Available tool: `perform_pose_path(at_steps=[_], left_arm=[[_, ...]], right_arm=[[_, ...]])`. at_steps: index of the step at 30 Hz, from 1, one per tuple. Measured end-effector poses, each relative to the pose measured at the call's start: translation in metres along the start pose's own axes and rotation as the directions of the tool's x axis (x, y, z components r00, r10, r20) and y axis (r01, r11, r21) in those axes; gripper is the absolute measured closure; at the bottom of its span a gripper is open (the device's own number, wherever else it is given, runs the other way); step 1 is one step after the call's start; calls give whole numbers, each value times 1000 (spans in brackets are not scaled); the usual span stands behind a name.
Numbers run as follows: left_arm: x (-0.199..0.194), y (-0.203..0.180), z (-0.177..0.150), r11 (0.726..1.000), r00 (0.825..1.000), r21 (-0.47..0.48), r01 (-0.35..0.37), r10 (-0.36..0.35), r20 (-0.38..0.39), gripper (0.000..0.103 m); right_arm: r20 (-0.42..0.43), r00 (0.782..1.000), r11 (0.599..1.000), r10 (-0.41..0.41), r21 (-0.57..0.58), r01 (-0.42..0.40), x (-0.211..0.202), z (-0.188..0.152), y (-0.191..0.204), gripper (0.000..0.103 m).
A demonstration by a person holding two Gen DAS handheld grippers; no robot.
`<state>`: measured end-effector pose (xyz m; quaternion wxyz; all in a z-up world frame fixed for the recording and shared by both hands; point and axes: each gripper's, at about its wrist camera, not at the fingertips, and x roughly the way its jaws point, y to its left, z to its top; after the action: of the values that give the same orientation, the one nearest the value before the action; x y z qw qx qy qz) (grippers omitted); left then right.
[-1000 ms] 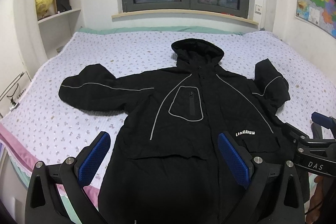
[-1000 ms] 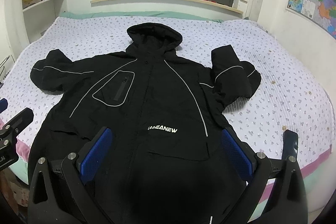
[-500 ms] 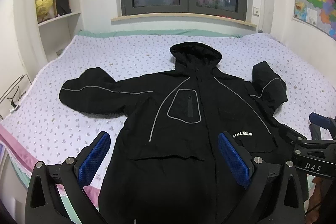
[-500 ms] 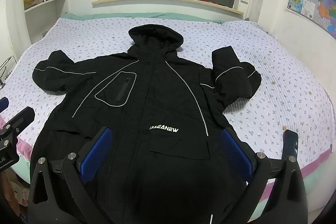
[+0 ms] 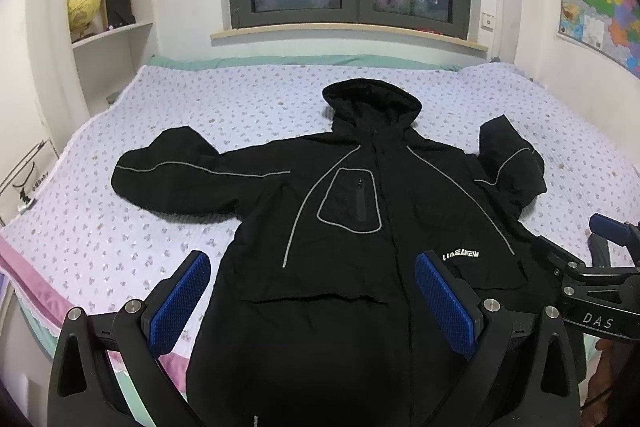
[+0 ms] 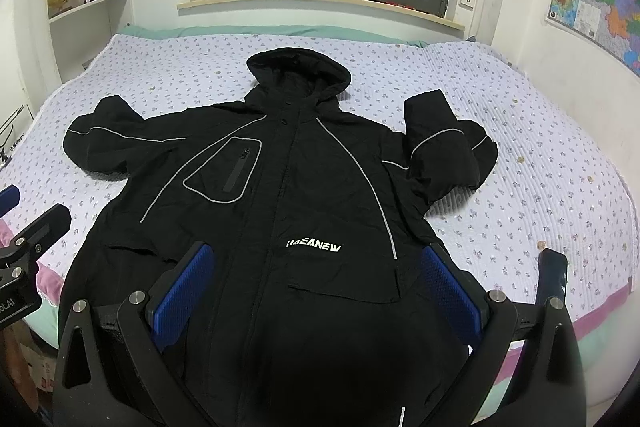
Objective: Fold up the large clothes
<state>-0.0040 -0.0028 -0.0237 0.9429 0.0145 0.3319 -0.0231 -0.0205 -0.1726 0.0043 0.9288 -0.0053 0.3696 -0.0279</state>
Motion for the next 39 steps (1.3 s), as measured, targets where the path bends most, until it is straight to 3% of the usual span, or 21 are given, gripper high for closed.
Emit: perform_pose_path(at_steps=[8,14,19,22,25,27,29,31,35,39], left_arm=[[5,-12,3,1000,1000,28,1,-1,-2,1],[18,-48,19,997,1000,78,9,-9,-5,1],[44,-107,39,981,993,156,119,-113,-42,1],[66,-147,58,952,972,204,229,-213,-96,1],[93,-186,80,926,957,244,286,-265,-116,1],[113,-208,93,916,950,254,310,-288,-123,1],[138,-229,105,901,931,242,361,-333,-149,1],[167,-250,114,892,912,204,403,-372,-173,1],[224,-284,116,862,866,147,485,-449,-220,1],[288,-299,100,874,853,93,478,-436,-286,1]], right_arm=[[17,1000,1000,12,7,-13,0,2,-7,0],[18,998,994,60,95,-62,18,7,-55,0],[28,999,988,38,148,-42,36,17,-110,0],[41,999,980,25,195,-33,50,32,-156,0],[69,998,966,-8,257,-10,67,49,-212,0],[78,994,957,-73,285,48,82,59,-247,0],[65,982,941,-180,303,152,104,72,-283,0],[52,976,929,-212,321,185,127,80,-308,0],[31,983,926,-183,342,162,183,92,-350,0],[17,993,902,-120,419,102,249,95,-393,3]])
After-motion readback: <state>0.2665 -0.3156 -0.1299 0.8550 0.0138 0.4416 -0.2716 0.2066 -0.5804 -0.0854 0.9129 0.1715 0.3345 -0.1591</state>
